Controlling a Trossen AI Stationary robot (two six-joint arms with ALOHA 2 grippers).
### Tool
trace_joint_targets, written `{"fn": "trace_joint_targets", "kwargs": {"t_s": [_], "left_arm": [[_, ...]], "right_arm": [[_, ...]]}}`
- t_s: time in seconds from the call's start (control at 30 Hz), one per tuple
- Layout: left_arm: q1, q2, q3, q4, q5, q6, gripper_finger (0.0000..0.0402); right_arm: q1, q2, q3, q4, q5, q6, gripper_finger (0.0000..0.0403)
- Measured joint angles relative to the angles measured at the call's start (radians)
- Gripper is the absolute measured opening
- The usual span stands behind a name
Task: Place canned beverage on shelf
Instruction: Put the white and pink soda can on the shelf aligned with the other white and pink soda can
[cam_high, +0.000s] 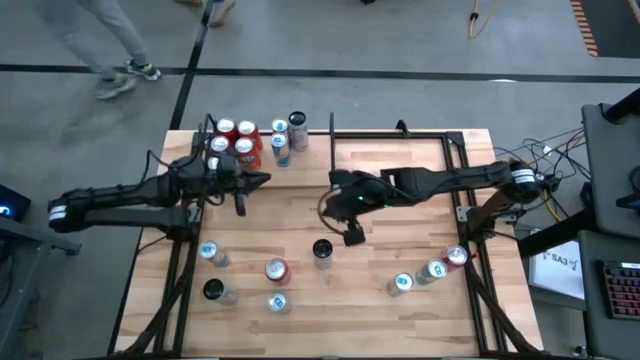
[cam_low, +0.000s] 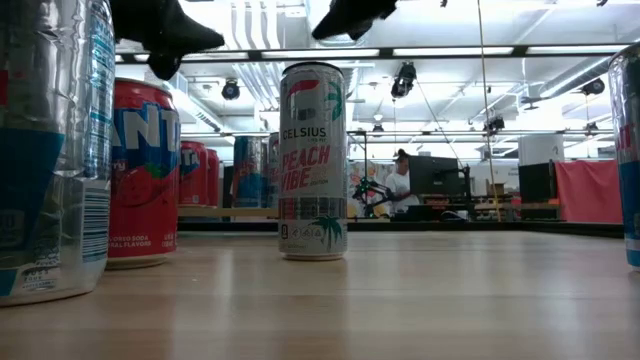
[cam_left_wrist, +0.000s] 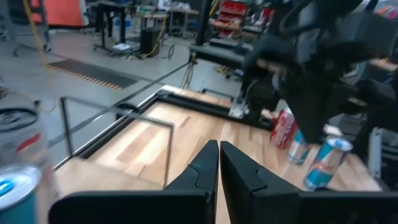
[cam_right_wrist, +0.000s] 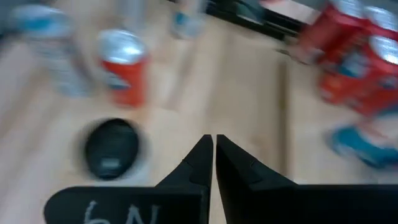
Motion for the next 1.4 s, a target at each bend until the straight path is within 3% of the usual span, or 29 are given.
{"fn": "trace_joint_targets", "kwargs": {"t_s": [0.07, 0.3, 0.73, 0.93, 1.13, 1.27, 1.4], "left_arm": [[-0.021, 0.026, 0.000, 0.050, 0.000, -0.002, 0.0000], [-0.093, 0.126, 0.000, 0.202, 0.000, 0.007, 0.0000], [-0.109, 0.177, 0.000, 0.219, -0.002, 0.014, 0.0000], [-0.109, 0.171, 0.000, 0.219, -0.002, 0.032, 0.0000], [-0.109, 0.167, 0.000, 0.219, -0.002, 0.051, 0.0000], [-0.109, 0.167, 0.000, 0.219, -0.002, 0.063, 0.0000], [-0.109, 0.165, 0.000, 0.219, -0.002, 0.077, 0.0000]], "right_arm": [[0.012, -0.018, -0.019, 0.003, -0.057, 0.000, 0.0009], [0.076, -0.028, -0.052, 0.005, -0.058, 0.013, 0.0009], [0.123, 0.045, -0.066, 0.060, -0.026, 0.088, 0.0025], [0.123, 0.071, -0.064, 0.075, -0.013, 0.153, 0.0109], [0.123, 0.072, -0.052, 0.045, 0.102, 0.287, 0.0245], [0.123, 0.081, -0.054, 0.033, 0.111, 0.323, 0.0328], [0.126, 0.099, -0.053, 0.028, 0.108, 0.330, 0.0368]]}}
